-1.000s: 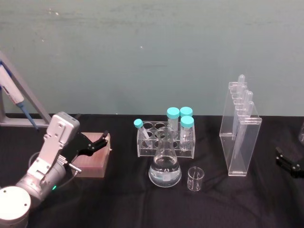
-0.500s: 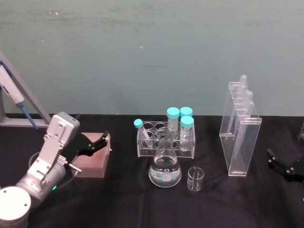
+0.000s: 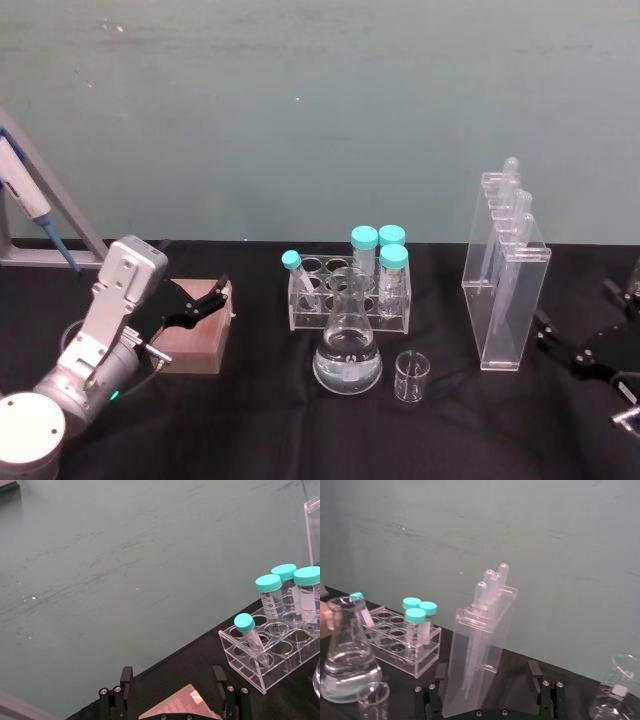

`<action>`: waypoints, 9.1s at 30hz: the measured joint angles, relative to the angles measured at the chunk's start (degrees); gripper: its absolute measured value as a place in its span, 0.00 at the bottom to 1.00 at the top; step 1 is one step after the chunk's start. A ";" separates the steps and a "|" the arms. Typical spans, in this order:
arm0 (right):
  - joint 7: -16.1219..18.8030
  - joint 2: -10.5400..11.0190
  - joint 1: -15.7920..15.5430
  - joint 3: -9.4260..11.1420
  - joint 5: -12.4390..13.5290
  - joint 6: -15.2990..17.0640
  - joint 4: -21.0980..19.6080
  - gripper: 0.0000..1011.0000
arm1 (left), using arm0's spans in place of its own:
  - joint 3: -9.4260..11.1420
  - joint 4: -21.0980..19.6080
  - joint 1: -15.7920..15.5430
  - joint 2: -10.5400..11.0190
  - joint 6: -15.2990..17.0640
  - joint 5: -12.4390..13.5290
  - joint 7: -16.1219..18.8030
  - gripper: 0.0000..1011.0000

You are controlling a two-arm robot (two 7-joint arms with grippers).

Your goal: Place the experimental apparatus aside using one hand.

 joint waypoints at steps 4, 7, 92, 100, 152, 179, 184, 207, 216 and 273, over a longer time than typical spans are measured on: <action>0.55 -1.10 -0.03 0.15 0.12 0.04 -0.25 0.99 | 0.00 0.00 0.00 0.00 0.00 0.00 0.00 0.99; 0.56 -1.81 -0.08 0.31 0.01 0.13 -0.38 0.99 | 0.00 0.00 0.00 0.00 0.00 0.01 0.00 0.99; -1.95 -24.43 10.59 5.83 -14.46 -0.15 13.34 0.99 | 0.00 0.00 0.00 0.00 0.00 0.00 0.00 0.99; -1.35 -25.53 11.12 6.64 -15.31 -0.06 14.28 0.99 | 0.00 0.00 0.00 0.00 0.00 0.00 0.00 0.99; -2.37 -29.33 12.51 8.25 -18.51 0.09 16.86 0.99 | 0.00 0.00 0.00 0.00 0.00 0.00 0.00 0.99; -2.59 -29.77 13.88 8.33 -19.48 -0.40 18.79 0.99 | 0.00 0.00 0.00 0.00 0.00 0.00 0.00 0.99; -2.35 -29.68 14.13 8.29 -19.49 -0.79 19.17 0.99 | 0.00 0.00 0.00 0.00 0.00 0.00 0.00 0.99; -1.91 -29.43 14.18 8.18 -19.43 -1.32 19.29 0.99 | 0.00 0.00 0.00 0.00 0.00 0.01 0.00 0.99; -1.91 -29.43 14.16 8.19 -19.38 -1.27 19.26 0.99 | 0.00 0.00 0.00 0.00 0.00 0.00 0.00 0.99; -0.62 -29.21 14.20 8.37 -18.08 -0.52 19.04 0.60 | 0.00 0.00 0.00 0.00 0.00 0.01 0.00 0.99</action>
